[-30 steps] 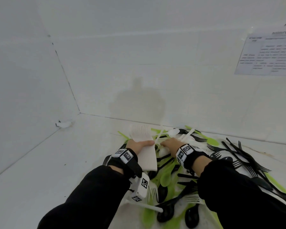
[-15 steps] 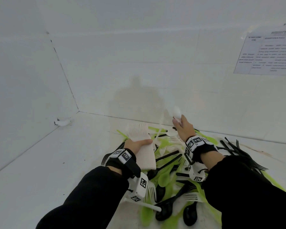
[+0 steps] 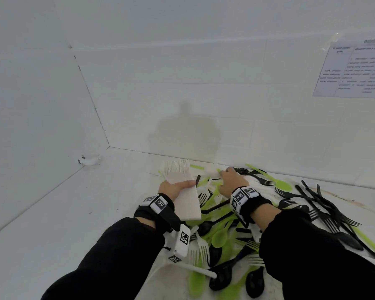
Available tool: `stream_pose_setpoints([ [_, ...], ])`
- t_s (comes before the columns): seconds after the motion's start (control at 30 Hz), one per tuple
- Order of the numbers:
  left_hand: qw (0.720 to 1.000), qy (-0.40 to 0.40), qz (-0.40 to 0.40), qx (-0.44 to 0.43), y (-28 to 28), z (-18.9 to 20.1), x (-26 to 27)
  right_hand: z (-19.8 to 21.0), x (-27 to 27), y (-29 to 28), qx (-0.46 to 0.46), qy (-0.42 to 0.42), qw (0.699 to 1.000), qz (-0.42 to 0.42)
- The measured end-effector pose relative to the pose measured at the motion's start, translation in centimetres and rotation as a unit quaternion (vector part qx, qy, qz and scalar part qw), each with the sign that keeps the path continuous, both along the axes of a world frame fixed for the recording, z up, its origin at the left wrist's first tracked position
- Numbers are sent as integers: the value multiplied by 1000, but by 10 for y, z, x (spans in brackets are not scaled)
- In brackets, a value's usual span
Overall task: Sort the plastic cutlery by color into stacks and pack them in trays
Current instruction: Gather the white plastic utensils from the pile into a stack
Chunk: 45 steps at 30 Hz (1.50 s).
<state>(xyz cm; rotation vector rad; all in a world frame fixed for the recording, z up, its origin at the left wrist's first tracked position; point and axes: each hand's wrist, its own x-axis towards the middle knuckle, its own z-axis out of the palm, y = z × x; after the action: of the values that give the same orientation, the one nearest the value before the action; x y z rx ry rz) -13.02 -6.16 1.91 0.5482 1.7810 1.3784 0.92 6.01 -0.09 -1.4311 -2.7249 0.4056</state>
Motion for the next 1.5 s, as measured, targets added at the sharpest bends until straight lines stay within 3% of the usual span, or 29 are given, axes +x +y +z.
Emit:
stream_pose_setpoints([
  [0.07, 1000, -5, 6, 8, -1, -2, -5, -2, -15, -6, -20, 21, 995, 94],
  [0.17, 1000, -12, -1, 4, -6, 1, -10, -9, -34, -19, -61, -4, 986, 155],
  [0.43, 1000, -15, 5, 6, -11, 5, -14, -17, -49, -30, -25, -87, 991, 97],
  [0.6, 1000, -17, 4, 22, -9, -1, -16, -11, -44, -24, -89, 71, 993, -30],
  [0.73, 1000, -17, -3, 26, -7, -4, -14, 3, -28, -10, -172, 223, 948, -149],
  [0.87, 999, -22, -9, 20, -3, -4, -7, 18, -11, 9, -200, 306, 919, -151],
  [1.1, 999, -33, -19, 22, 10, -4, 1, 16, 22, 52, -93, 202, 954, -199],
  [1.23, 999, -30, -24, 21, 20, -6, 0, 0, 24, 61, -57, 62, 987, -136],
  [1.5, 999, -28, -23, 20, 39, -21, -4, -17, 17, 74, -50, 35, 992, -108],
])
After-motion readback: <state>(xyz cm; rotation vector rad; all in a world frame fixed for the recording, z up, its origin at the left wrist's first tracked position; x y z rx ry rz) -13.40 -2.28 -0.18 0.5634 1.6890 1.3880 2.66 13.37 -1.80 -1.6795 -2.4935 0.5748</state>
